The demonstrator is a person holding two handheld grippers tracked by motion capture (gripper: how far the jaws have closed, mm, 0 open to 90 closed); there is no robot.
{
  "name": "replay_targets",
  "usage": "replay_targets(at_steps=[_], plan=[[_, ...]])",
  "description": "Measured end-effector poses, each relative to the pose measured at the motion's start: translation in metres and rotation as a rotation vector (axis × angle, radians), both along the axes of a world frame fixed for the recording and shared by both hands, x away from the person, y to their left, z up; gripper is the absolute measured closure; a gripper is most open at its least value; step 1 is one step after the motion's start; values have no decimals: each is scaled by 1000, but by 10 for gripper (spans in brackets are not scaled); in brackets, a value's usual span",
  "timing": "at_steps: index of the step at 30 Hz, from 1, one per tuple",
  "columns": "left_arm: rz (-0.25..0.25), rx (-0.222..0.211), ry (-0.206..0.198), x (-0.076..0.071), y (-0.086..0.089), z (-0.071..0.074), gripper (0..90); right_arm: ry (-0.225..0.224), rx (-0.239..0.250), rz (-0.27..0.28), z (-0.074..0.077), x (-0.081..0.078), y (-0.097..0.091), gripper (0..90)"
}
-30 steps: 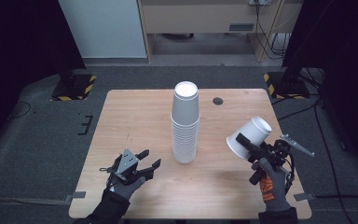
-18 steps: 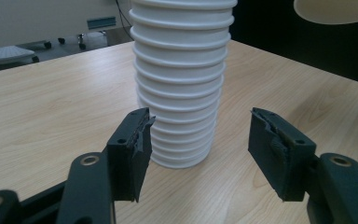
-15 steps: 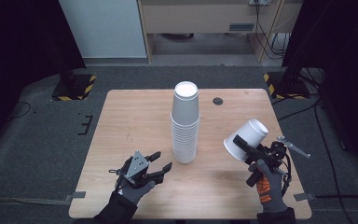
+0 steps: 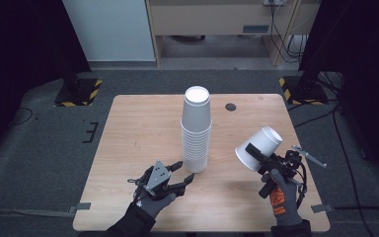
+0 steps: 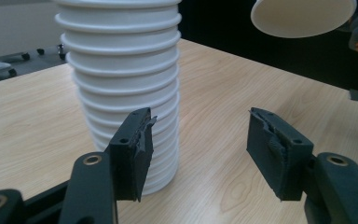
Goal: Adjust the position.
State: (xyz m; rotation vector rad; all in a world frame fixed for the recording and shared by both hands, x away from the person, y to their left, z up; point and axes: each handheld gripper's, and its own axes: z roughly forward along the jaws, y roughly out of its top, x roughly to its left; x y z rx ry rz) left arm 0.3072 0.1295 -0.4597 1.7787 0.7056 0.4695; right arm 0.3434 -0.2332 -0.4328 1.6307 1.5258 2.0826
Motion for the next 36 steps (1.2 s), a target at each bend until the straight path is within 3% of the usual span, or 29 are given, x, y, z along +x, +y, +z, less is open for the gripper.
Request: replay_targets(at_steps=[13, 19, 36], plan=[[-57, -12, -25, 5, -38, 6, 408, 8, 18, -5, -2, -2, 1, 148], [-70, -21, -38, 10, -52, 7, 410, 18, 52, -13, -4, -2, 0, 148], [-96, -35, -62, 23, -78, 4, 419, 43, 71, -10, -9, -3, 3, 148]])
